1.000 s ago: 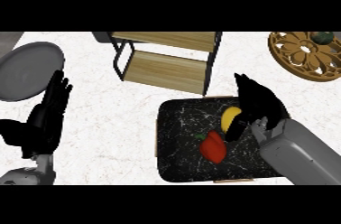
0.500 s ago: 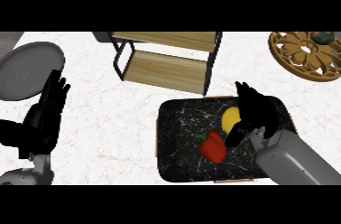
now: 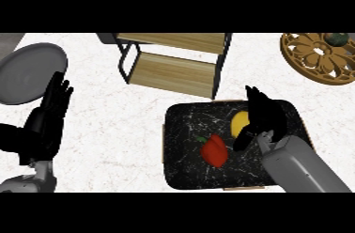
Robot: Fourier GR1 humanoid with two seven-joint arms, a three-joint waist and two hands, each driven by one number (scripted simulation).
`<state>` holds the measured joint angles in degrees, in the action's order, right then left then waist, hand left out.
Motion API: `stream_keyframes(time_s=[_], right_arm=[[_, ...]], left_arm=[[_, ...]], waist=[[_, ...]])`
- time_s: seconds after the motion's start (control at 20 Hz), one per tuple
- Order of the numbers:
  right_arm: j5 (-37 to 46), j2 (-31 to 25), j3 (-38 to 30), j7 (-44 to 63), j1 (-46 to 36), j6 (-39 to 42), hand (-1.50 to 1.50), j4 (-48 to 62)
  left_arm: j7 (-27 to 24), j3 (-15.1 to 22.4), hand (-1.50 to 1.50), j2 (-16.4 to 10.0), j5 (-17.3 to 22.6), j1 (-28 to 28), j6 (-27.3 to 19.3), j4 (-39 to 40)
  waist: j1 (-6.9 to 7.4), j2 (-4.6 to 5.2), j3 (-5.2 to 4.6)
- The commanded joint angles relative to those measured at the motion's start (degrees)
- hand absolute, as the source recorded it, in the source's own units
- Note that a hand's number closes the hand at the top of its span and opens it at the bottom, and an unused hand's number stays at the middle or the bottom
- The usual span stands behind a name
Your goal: Pick the lemon from the tray and place it in the tiered shelf
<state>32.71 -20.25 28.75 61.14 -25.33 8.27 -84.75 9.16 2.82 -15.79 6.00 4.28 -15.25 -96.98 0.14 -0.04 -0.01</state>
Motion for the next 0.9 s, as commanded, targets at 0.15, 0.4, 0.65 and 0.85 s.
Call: stream_keyframes(time_s=[0.15,0.4,0.65,0.85], right_arm=[[0.3,1.8,-3.0,0.2,0.8,7.0,1.50,2.6],[9.7,4.4,1.4,-3.4,-1.6,3.4,1.50,7.6],[16.6,17.4,6.9,6.1,-4.8,0.7,1.50,8.3],[13.2,19.8,16.5,14.0,-6.3,-5.5,1.50,8.9]], left_arm=[[-0.5,-2.2,0.00,0.9,-0.6,1.4,1.1,2.5],[2.0,-2.2,0.00,0.2,-1.3,2.2,2.0,0.6],[-2.1,-2.3,0.00,1.6,-0.6,-1.1,3.3,0.6],[-0.5,0.2,0.00,2.3,-1.5,2.5,3.9,2.3]], waist=[[-0.12,0.01,0.00],[0.17,0.07,0.01],[1.12,0.03,-0.03],[4.57,0.46,-0.04]])
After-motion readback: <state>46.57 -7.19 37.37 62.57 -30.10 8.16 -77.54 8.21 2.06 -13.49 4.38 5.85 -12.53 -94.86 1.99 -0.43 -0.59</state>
